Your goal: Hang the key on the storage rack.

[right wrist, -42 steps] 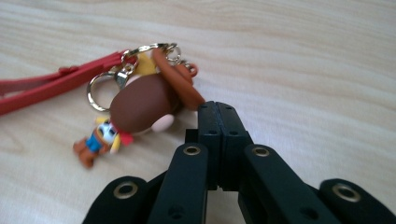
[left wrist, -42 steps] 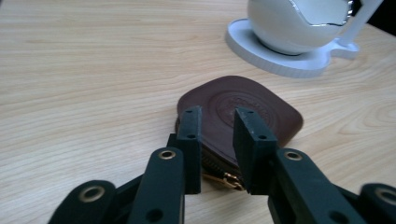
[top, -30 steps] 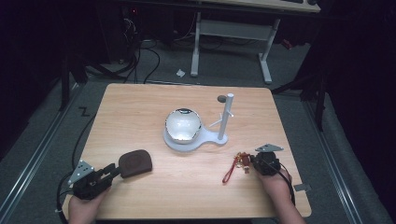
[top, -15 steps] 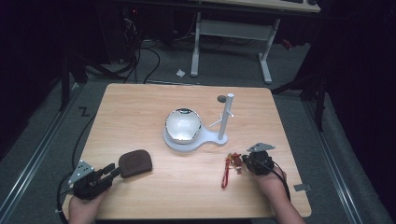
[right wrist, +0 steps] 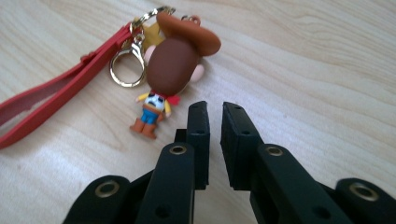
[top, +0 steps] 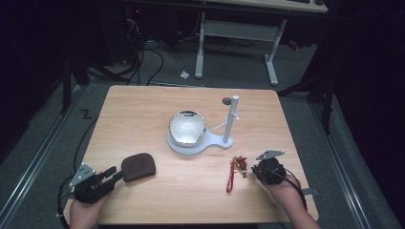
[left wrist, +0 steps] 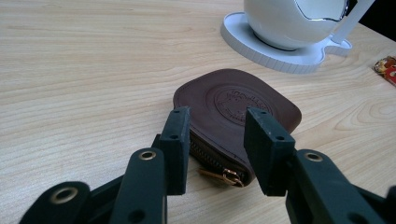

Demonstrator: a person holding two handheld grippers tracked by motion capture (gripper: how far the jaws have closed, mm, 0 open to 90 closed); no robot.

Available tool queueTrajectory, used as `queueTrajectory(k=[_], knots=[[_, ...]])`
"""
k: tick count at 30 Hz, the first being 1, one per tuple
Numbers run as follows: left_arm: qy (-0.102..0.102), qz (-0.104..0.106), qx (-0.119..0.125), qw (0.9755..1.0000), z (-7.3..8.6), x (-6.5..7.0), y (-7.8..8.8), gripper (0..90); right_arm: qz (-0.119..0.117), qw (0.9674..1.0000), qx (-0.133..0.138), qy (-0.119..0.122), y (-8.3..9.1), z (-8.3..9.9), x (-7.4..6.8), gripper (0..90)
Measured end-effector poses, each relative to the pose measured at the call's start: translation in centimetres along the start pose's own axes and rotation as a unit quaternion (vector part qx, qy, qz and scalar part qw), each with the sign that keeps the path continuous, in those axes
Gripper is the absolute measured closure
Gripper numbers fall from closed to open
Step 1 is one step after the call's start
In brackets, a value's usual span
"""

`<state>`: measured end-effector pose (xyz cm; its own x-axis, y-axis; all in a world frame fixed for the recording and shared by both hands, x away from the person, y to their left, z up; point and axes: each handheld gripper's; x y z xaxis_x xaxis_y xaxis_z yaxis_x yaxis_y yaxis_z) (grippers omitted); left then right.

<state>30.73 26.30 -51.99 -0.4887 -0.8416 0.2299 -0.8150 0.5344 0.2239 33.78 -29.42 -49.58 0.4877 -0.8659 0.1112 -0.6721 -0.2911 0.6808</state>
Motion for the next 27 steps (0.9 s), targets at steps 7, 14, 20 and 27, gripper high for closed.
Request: queueTrajectory(k=[7,14,20,27], knots=[[-0.003,0.002,-0.003,1.0,0.0,0.0,-0.1,60.1,-0.008,0.9998,-0.02,0.002,0.2,-0.3,-0.8,79.0],[0.0,0.001,-0.004,1.0,0.1,-0.3,-0.1,60.0,-0.031,0.9992,-0.013,0.02,-0.2,-1.6,-2.8,86.9],[0.001,0.001,-0.004,1.0,0.1,-0.4,0.0,60.2,-0.038,0.9984,-0.016,0.038,-2.0,-2.4,-4.4,87.4],[0.001,0.003,-0.001,1.0,0.0,-0.2,0.0,60.0,-0.034,0.9985,-0.03,0.03,-2.2,-1.8,-3.8,87.5]])
Point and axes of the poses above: each handheld gripper's, and its own axes: y roughly backward along the jaws, z roughly out of its underside, x roughly to its right, and after that the axes turned 14 degrees about x, right-handed
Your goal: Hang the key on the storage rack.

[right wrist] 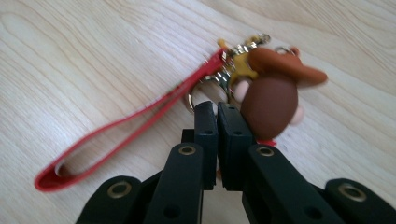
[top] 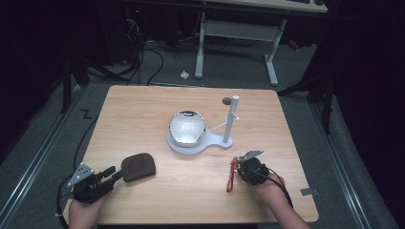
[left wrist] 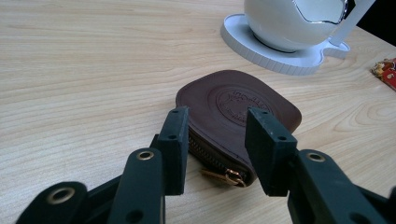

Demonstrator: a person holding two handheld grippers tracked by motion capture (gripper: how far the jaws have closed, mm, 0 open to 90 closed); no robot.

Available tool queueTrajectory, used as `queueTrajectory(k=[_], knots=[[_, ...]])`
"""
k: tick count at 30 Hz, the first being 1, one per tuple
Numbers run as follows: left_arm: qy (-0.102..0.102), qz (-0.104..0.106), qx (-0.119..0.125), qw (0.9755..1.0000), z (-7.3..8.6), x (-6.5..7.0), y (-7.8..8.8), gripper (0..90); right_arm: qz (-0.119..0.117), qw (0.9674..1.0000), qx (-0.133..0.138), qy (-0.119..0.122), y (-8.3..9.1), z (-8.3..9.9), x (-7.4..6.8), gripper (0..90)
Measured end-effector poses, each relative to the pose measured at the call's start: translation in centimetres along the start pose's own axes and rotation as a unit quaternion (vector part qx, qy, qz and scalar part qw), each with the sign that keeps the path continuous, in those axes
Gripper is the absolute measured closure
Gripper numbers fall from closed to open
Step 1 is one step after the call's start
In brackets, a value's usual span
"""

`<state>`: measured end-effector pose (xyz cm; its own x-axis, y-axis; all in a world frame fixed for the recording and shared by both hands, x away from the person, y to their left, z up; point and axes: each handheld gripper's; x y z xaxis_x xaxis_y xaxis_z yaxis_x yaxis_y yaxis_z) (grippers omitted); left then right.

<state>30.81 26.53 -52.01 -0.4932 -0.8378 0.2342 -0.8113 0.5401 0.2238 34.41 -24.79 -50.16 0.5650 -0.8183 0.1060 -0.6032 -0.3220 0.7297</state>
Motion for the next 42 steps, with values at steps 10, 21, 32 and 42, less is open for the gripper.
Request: queueTrajectory(k=[10,21,32,42], knots=[[-0.001,0.0,-0.003,1.0,0.1,0.1,-0.1,59.8,0.024,0.9995,-0.014,-0.013,1.5,1.6,2.2,87.4],[0.0,-0.001,-0.004,1.0,0.0,0.0,-0.1,59.5,0.004,0.9984,-0.055,-0.013,2.3,1.0,2.8,77.6],[0.005,-0.004,-0.001,1.0,0.0,-0.3,0.0,59.1,-0.011,0.9946,-0.103,-0.005,1.0,-1.3,3.7,61.5],[0.006,-0.005,0.0,1.0,0.0,-0.4,0.0,58.9,-0.014,0.9912,-0.132,0.009,-0.7,-3.0,4.1,57.5]])
Point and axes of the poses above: each handheld gripper's, and its own axes: y roughly backward along the jaws, z roughly out of its underside, x roughly to its right, and after that the axes turned 14 degrees about x, right-handed
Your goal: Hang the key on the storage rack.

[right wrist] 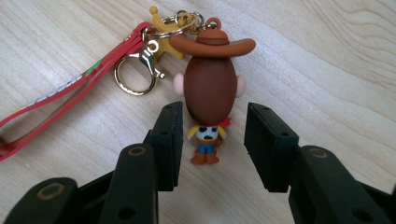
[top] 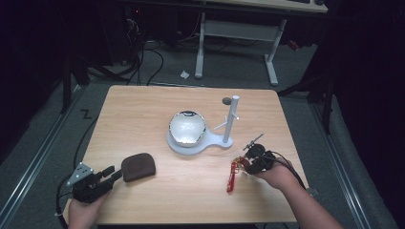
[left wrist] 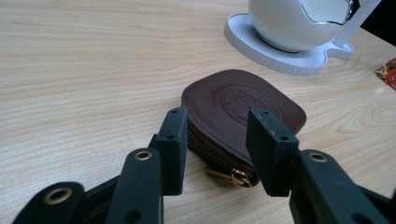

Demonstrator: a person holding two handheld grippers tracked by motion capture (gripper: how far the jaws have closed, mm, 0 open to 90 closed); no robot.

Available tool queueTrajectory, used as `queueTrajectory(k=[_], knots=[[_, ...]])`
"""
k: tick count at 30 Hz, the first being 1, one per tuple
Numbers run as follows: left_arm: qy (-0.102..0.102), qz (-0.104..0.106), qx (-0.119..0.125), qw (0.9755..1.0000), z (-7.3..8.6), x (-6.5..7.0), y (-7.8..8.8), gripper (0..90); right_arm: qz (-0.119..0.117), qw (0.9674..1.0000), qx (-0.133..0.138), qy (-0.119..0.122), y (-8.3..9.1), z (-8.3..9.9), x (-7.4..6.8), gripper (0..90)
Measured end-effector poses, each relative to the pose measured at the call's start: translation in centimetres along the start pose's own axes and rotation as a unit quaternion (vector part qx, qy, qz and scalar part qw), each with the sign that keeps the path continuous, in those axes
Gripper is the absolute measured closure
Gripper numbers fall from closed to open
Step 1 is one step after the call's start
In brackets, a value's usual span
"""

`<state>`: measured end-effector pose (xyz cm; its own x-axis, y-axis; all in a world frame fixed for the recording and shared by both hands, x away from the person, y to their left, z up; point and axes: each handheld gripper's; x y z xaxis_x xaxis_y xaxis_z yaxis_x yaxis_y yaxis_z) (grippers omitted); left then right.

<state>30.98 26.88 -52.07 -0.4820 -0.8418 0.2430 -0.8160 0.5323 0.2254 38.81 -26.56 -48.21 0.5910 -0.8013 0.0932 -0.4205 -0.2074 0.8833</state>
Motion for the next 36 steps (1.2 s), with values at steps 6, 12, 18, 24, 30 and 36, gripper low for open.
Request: queueTrajectory(k=[6,12,18,24,30,36], knots=[[0.0,-0.001,0.002,1.0,0.0,-0.1,0.1,58.9,-0.011,0.9997,-0.02,-0.009,-1.0,-0.5,0.4,58.6],[0.0,-0.001,0.002,1.0,0.0,-0.1,0.1,59.0,-0.019,0.9994,-0.025,-0.014,-1.4,-0.7,0.6,60.1],[0.001,-0.001,0.002,1.0,0.0,-0.1,0.1,59.0,-0.028,0.9992,-0.027,-0.009,-1.6,-1.0,0.6,66.3],[0.0,-0.002,0.001,1.0,0.0,-0.1,0.1,59.0,-0.031,0.9991,-0.028,0.003,-1.5,-1.1,0.5,67.5],[0.001,-0.002,0.001,1.0,0.0,-0.1,0.0,59.0,-0.041,0.9989,-0.023,-0.004,-0.4,-0.8,0.2,67.6],[-0.001,0.0,0.001,1.0,0.0,0.1,-0.1,58.4,-0.047,0.9988,-0.017,-0.004,1.2,0.0,-0.2,67.5]])
Point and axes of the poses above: each handheld gripper's, and its own axes: y roughly backward along the jaws, z roughly out of its underside, x roughly to its right, and after that the axes turned 14 degrees about x, right-handed
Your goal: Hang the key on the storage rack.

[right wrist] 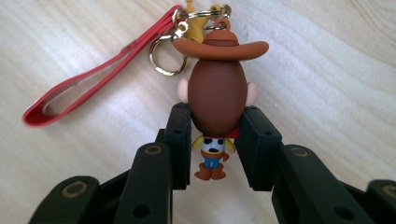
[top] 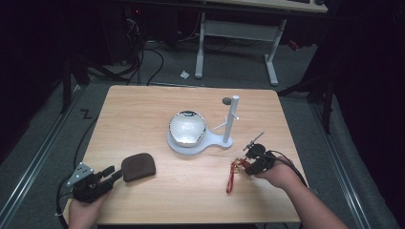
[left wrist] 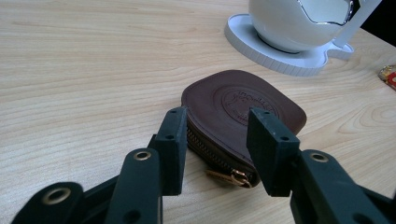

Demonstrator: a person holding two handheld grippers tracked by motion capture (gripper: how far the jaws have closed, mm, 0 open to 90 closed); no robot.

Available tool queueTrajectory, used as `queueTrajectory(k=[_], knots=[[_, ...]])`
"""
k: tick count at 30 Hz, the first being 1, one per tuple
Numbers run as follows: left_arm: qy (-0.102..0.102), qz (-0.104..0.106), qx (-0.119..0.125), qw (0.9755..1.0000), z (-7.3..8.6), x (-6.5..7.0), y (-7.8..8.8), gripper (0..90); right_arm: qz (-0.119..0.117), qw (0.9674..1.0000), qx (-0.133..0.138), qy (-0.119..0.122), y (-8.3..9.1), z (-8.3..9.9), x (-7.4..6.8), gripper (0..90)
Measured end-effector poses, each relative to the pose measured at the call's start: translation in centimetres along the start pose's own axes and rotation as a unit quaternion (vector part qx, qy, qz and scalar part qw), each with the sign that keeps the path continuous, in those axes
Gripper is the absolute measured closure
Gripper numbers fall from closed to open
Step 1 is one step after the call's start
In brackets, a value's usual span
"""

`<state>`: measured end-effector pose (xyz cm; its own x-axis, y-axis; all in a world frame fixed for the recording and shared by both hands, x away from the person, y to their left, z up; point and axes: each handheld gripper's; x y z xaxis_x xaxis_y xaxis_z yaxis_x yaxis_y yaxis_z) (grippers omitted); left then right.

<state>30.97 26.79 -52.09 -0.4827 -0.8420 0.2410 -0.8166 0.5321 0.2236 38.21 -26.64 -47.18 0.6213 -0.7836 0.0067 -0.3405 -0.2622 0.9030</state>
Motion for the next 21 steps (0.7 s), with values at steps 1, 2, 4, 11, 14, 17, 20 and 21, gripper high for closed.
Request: queueTrajectory(k=[1,2,4,11,14,17,20,21], knots=[[0.0,0.0,0.0,1.0,0.0,0.0,0.0,58.4,-0.001,1.0,0.002,0.0,0.2,0.1,-0.1,67.5],[0.001,-0.001,-0.001,1.0,0.0,0.0,0.0,58.4,-0.002,1.0,0.002,-0.004,0.4,0.3,-0.2,67.5],[0.003,-0.001,-0.001,1.0,0.1,-0.1,0.0,58.4,-0.004,1.0,0.004,-0.001,0.9,0.5,-0.4,67.6],[0.003,-0.002,0.0,1.0,0.1,0.0,0.0,58.5,-0.003,1.0,0.004,-0.001,3.0,0.7,-0.8,67.7],[0.002,-0.001,0.0,1.0,0.1,0.0,0.0,58.5,-0.001,1.0,0.005,0.004,4.0,0.6,-1.0,67.7],[0.003,-0.002,0.001,1.0,0.1,0.0,0.0,58.4,0.0,1.0,0.005,0.003,5.0,0.5,-1.1,67.7],[0.005,-0.004,0.002,1.0,0.2,-0.1,0.0,58.2,0.001,1.0,0.009,-0.001,5.8,0.4,-1.1,67.8],[0.005,-0.005,0.002,1.0,0.2,-0.1,0.0,58.1,0.002,0.9999,0.01,-0.002,6.1,0.4,-1.1,67.8]])
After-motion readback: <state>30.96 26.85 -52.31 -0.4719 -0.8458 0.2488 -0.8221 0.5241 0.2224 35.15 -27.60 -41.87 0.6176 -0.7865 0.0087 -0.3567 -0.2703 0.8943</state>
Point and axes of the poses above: each handheld gripper's, and its own axes: y roughly backward along the jaws, z roughly out of its underside, x roughly to its right, and after that the axes turned 14 degrees about x, right-handed
